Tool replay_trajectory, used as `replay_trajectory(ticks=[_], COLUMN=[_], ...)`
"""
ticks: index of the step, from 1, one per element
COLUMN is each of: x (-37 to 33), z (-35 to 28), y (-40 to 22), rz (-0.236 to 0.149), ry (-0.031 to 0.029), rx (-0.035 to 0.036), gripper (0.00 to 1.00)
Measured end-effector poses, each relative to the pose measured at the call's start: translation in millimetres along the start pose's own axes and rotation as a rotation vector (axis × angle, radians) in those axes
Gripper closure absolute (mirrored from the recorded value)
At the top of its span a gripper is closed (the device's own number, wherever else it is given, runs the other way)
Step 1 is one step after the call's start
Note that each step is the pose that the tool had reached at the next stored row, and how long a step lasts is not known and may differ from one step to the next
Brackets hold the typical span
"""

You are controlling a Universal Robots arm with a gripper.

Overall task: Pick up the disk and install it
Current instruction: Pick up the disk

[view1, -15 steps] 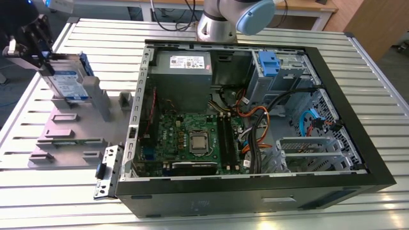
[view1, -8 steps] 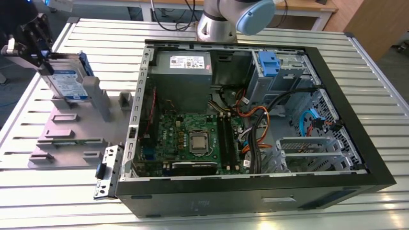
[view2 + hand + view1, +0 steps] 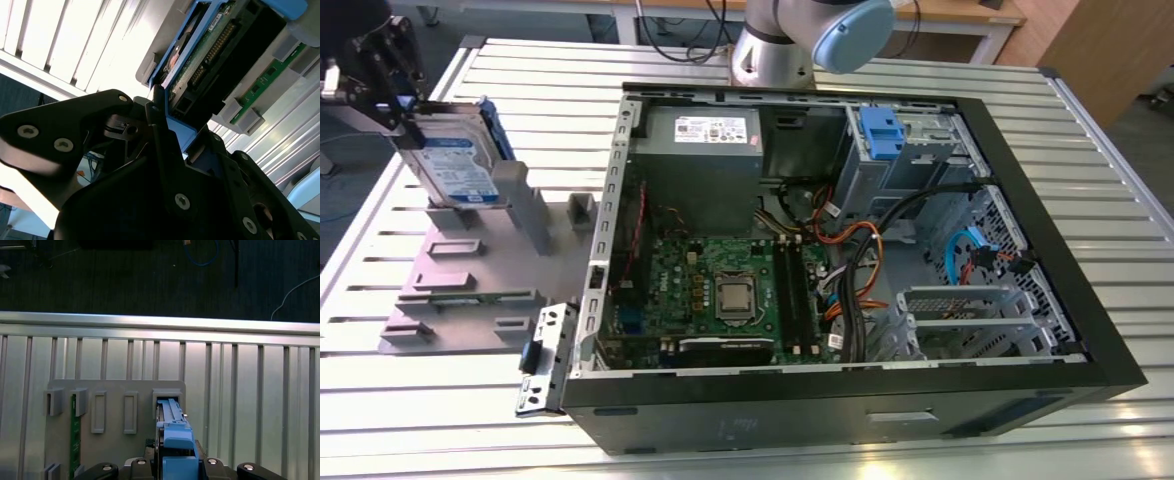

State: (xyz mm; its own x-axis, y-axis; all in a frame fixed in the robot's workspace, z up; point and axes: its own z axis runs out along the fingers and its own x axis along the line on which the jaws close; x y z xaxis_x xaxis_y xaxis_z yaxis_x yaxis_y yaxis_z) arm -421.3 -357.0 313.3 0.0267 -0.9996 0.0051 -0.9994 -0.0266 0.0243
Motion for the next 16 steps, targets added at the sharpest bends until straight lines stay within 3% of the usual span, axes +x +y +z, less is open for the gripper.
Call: replay_trajectory(ticks=[16], x=[0.0], z=[-3.0], y=[0.1], rz=[0.000], ry=[0.0004], rx=[-0.0001], gripper=[0.63])
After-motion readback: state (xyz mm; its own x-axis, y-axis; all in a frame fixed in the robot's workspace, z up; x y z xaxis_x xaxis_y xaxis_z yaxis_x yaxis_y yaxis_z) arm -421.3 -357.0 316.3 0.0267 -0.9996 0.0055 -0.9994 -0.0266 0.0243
